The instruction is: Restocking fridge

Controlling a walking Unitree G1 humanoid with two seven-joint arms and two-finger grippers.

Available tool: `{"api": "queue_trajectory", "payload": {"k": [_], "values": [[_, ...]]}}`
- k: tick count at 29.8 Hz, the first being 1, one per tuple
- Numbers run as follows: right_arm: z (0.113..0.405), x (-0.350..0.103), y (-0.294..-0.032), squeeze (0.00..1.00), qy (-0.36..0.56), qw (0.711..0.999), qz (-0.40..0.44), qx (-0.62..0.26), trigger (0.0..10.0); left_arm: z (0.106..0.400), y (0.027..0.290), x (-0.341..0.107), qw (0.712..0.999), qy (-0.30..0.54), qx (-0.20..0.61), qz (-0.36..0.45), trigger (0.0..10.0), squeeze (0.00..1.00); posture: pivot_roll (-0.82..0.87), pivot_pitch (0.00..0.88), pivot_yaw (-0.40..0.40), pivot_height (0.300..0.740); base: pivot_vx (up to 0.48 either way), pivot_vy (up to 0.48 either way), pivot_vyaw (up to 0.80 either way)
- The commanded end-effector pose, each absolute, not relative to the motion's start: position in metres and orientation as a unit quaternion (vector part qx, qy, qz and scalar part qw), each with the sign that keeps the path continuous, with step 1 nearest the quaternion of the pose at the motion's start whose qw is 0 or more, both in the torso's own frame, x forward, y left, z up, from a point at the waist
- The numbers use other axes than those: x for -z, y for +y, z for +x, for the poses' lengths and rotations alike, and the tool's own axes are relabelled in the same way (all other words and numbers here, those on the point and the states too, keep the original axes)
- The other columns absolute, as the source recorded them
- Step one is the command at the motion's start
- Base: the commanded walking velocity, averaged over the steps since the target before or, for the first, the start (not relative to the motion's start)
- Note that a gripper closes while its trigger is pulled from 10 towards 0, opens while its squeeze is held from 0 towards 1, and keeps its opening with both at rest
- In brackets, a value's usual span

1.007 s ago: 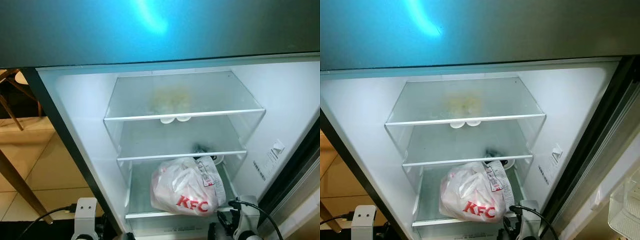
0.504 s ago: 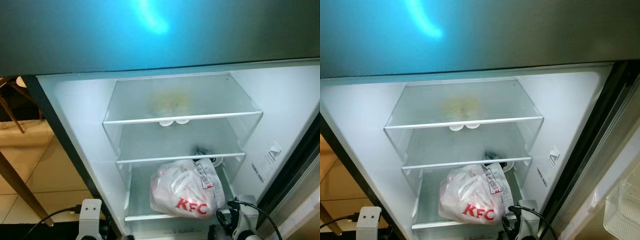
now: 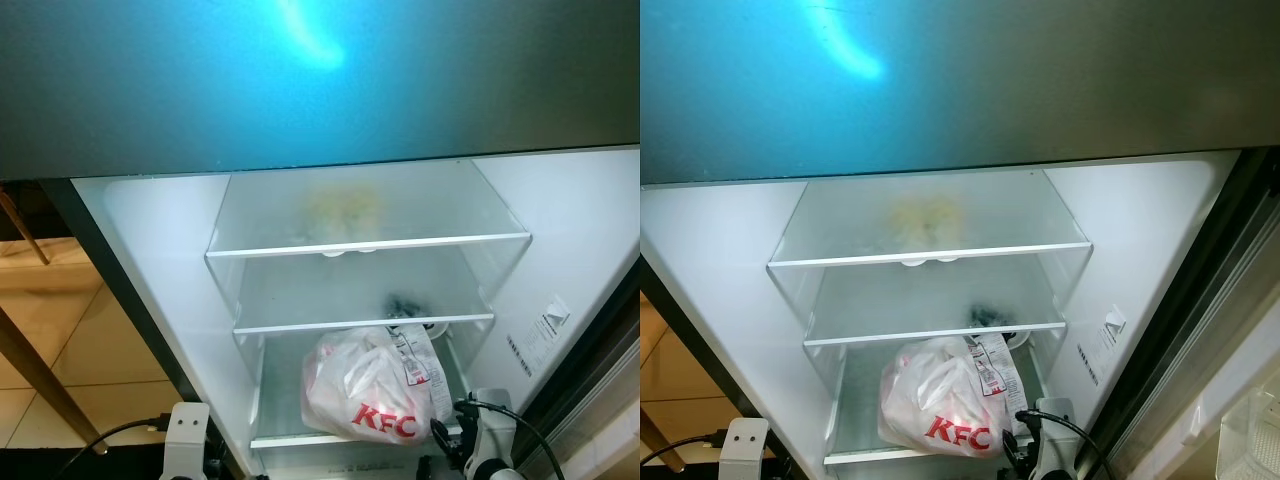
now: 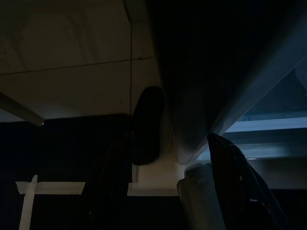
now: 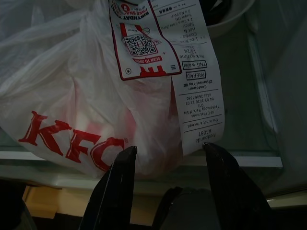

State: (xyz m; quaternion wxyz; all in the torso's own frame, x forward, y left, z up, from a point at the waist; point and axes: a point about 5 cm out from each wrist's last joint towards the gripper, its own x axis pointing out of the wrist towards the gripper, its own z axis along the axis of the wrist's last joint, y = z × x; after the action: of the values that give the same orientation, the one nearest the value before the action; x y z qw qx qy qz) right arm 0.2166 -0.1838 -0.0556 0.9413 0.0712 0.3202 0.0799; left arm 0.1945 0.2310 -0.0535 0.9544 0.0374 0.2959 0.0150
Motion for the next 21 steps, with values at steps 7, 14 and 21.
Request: {"api": "queue_trajectory", "payload": {"k": [7,14,21], "values": [[0.2175,0.0539,-0.1818,0.00,0.310,0.944,0.073,-0.091,10.0,0.1962,0.2264,0.0540,0.954,0.295,-0.003,0.041,10.0,0.00,-0.01,0.011,0.021,0.587,0.000,0.000,0.00],[0.2175,0.0540,-0.1833,0.00,0.308,0.946,0.071,-0.077,10.0,0.1956,0.2266,0.0547,0.954,0.298,-0.003,0.042,10.0,0.00,-0.02,0.011,0.023,0.602,0.000,0.000,0.00],[0.2172,0.0534,-0.1840,0.00,0.302,0.947,0.074,-0.078,10.0,0.1947,0.2273,0.0554,0.953,0.301,-0.003,0.042,10.0,0.00,-0.02,0.013,0.024,0.602,0.000,0.000,0.00]]}}
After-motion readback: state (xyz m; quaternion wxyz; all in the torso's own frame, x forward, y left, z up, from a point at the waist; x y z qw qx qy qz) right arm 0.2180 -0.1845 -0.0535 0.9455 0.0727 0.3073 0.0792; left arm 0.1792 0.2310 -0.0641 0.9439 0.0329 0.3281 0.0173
